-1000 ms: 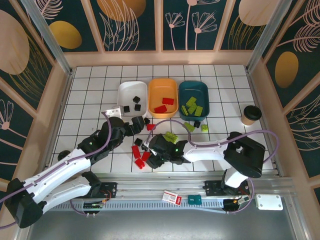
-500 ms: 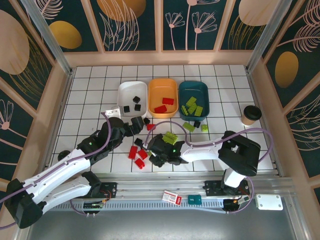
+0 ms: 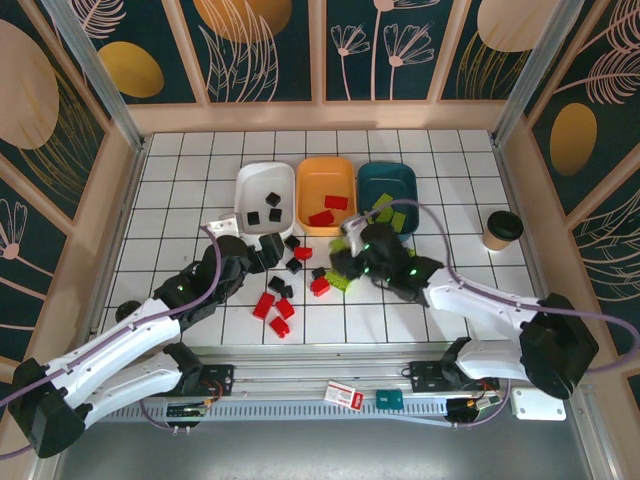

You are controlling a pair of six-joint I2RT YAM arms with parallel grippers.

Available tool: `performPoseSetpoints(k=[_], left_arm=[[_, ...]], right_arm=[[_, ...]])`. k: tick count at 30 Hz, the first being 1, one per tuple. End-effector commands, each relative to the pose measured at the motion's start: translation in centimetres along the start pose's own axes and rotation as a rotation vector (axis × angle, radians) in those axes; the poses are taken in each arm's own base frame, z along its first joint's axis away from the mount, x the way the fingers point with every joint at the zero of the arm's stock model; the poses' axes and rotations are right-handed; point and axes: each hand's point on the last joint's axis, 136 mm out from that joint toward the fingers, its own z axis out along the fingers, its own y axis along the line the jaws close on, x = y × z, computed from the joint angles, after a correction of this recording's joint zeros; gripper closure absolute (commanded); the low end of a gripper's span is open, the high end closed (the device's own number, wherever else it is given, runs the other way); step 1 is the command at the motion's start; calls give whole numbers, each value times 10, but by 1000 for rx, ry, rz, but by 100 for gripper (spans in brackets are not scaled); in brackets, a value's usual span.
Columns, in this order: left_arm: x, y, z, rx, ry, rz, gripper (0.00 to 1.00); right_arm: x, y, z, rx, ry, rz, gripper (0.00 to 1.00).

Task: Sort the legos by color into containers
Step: Place the lego in the container.

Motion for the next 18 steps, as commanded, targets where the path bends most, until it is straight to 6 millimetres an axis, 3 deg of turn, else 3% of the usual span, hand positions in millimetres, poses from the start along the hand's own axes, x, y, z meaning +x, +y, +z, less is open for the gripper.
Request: performPoseSetpoints(k=[1,5,9,11,14,18], left_arm=[[3,8,0,-16,-8,-18,1],[10,10,2,-11,6,-22,2],[19,14,4,-15,30,-28,2],[23,17,5,-20,39,-32,2],[29,21,6,-25,51,-36,1],[33,25,7,-37,64,-35,2]], right_arm=[[-38,-54,-9,97,-149,207,84],[-50,-125,-1,238,-184,386,83],[-54,-157,22,260,-164,459,81],[-57,-165,31,263,-159,470,73],[-67,-172,41,268,-159,468,44],[-82,-168,38,250,-194,464,36]])
